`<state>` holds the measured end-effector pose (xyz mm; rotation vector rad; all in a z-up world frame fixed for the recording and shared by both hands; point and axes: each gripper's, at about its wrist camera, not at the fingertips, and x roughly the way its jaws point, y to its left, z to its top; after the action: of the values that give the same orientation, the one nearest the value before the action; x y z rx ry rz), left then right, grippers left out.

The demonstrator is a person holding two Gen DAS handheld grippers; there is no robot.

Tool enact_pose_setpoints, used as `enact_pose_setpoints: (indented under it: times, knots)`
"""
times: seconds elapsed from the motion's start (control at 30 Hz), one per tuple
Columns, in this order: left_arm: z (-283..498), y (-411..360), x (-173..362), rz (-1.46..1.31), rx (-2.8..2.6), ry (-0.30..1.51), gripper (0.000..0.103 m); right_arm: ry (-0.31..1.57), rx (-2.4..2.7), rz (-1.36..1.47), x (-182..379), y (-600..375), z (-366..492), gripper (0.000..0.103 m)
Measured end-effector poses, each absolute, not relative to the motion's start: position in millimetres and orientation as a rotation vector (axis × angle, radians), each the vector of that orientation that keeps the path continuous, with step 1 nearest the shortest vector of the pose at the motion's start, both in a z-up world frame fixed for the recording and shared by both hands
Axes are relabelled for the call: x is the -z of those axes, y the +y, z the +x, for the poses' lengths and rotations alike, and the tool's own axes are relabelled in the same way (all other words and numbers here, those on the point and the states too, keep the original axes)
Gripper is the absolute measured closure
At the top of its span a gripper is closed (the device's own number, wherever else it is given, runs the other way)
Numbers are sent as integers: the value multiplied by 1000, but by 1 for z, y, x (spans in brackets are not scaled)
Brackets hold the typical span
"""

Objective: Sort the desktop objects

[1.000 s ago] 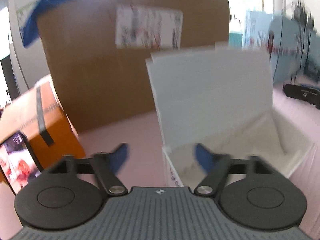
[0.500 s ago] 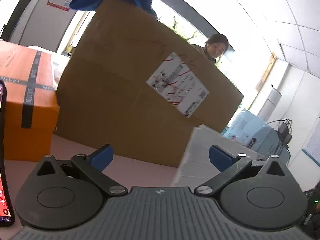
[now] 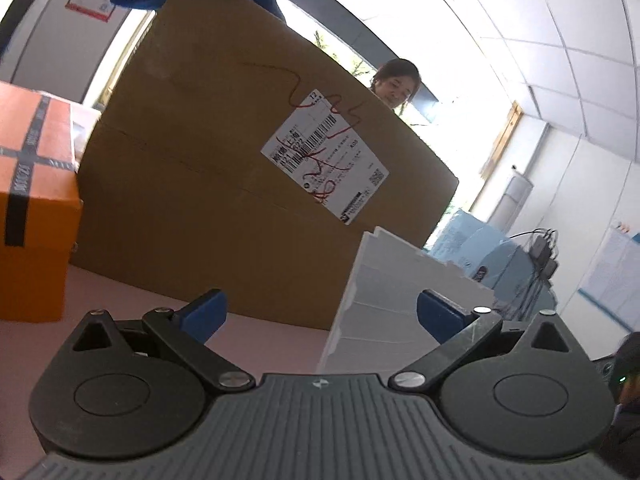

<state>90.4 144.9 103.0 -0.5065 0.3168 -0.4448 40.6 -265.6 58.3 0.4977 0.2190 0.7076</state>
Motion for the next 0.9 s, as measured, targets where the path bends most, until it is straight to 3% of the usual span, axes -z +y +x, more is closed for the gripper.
enact_pose_setpoints:
  times: [0.07, 0.13, 0.7, 0.83, 0.9]
  knots:
    - [90, 143, -103, -505, 471, 319, 8, 213, -720, 475, -60, -264, 39, 34]
    - [87, 140, -104, -488, 497, 315, 9, 205, -715, 451, -59, -261, 37, 35]
    - [73, 117, -110, -379, 599, 282, 10, 138, -742, 471, -56, -270, 25, 35]
    - [76, 120, -108, -409, 628, 300, 21, 131, -743, 458, -58, -270, 22, 35]
    - [72, 119, -110, -374, 640, 276, 22, 126, -749, 455, -59, -272, 19, 35]
